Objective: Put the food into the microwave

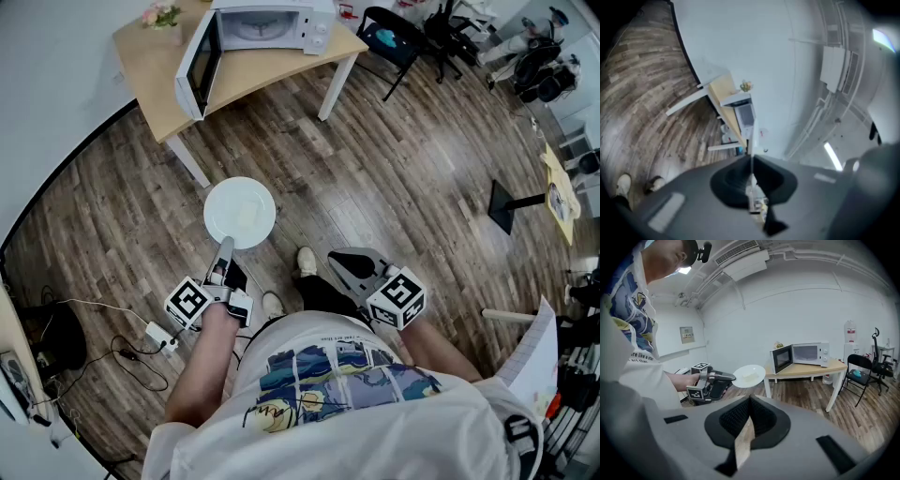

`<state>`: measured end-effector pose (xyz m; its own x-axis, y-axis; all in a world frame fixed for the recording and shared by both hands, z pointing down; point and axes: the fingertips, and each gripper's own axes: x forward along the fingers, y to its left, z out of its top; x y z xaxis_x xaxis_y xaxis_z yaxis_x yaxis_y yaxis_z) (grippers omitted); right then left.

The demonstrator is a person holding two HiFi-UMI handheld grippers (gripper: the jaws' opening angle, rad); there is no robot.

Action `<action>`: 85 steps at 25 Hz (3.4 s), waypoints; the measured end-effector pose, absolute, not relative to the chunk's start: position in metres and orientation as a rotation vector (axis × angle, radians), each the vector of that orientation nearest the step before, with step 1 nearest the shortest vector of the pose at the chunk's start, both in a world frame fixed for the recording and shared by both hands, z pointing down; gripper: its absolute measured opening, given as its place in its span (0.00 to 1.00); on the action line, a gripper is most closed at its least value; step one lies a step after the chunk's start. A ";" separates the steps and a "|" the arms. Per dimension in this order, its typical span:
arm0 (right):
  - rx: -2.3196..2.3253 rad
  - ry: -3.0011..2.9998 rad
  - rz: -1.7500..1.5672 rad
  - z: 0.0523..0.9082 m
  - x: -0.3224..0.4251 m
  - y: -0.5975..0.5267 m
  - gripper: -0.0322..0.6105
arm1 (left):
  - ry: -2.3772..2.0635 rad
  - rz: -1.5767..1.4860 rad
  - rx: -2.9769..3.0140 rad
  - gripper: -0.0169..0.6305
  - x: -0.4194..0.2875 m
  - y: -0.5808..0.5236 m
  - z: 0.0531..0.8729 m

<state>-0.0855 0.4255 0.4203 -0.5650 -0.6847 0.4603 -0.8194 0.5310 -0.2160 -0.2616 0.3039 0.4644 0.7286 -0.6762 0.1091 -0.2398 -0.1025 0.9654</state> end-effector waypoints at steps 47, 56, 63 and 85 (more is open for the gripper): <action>1.535 -2.371 0.621 0.423 0.132 -0.008 0.11 | -0.744 -0.347 1.626 0.06 -0.027 -0.185 0.519; 1.430 -2.407 0.591 0.424 0.205 -0.091 0.11 | -0.822 -0.409 1.574 0.06 0.020 -0.279 0.543; 1.365 -2.419 0.592 0.425 0.265 -0.138 0.11 | -0.916 -0.456 1.534 0.06 0.049 -0.332 0.558; 1.234 -2.445 0.588 0.434 0.349 -0.192 0.10 | -1.054 -0.513 1.439 0.06 0.103 -0.406 0.604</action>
<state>0.3493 -0.1918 0.4339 -0.5652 -0.6771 0.4712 -0.8173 0.5372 -0.2084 0.1027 -0.4064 0.6038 0.4888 -0.8296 0.2700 -0.2988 0.1316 0.9452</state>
